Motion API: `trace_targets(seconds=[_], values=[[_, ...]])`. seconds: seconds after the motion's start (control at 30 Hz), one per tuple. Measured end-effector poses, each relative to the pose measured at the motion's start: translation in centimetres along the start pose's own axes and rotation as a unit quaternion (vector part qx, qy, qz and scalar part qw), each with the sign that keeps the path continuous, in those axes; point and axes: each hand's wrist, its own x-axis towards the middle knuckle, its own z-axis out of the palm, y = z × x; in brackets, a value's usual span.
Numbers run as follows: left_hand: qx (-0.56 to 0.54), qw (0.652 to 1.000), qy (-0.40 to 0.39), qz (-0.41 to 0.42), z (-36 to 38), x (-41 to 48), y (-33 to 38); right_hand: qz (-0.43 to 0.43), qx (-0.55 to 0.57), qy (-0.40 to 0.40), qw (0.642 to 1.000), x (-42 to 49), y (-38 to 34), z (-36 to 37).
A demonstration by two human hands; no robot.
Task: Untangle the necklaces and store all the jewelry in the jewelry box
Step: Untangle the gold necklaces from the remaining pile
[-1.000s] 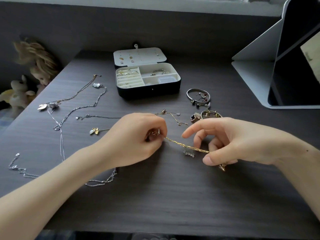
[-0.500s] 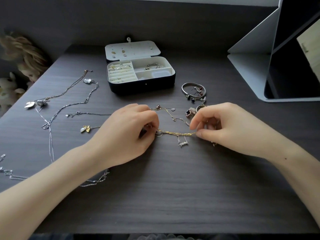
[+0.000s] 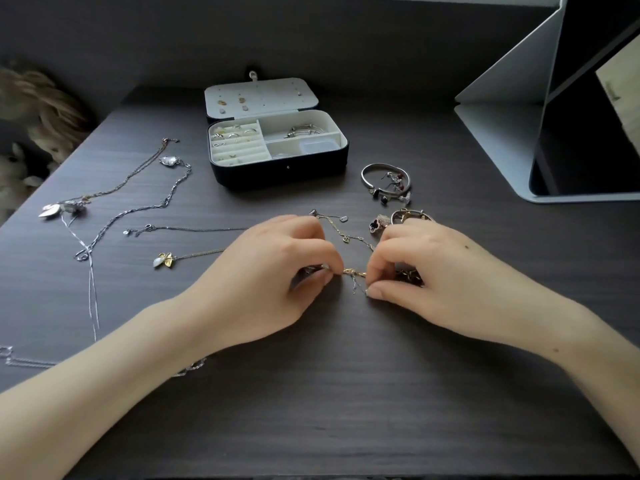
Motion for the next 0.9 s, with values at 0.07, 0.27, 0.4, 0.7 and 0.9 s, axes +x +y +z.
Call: trace_targets(seconds=[0.07,0.27,0.4,0.7,0.9], values=[[0.002,1.000,0.006,-0.005,-0.1,-0.2,-0.3,0.002,0.021,-0.043,0.999,-0.3,0.1,-0.5],[0.008,1.000,0.008,0.001,-0.2,-0.3,-0.7,-0.021,0.060,-0.149,0.987,-0.9,0.0,-1.3],[0.013,1.000,0.022,0.018,-0.3,-0.4,-0.6,-0.033,0.087,-0.132,0.987,-0.7,-0.3,-1.5],[0.027,0.997,0.063,0.031,-0.8,-0.9,-0.7,0.094,0.084,-0.007,0.992,2.2,-1.6,-0.5],[0.026,0.993,0.085,-0.082,-0.3,-0.8,-1.0,0.135,0.027,-0.037,0.990,3.7,-2.5,0.3]])
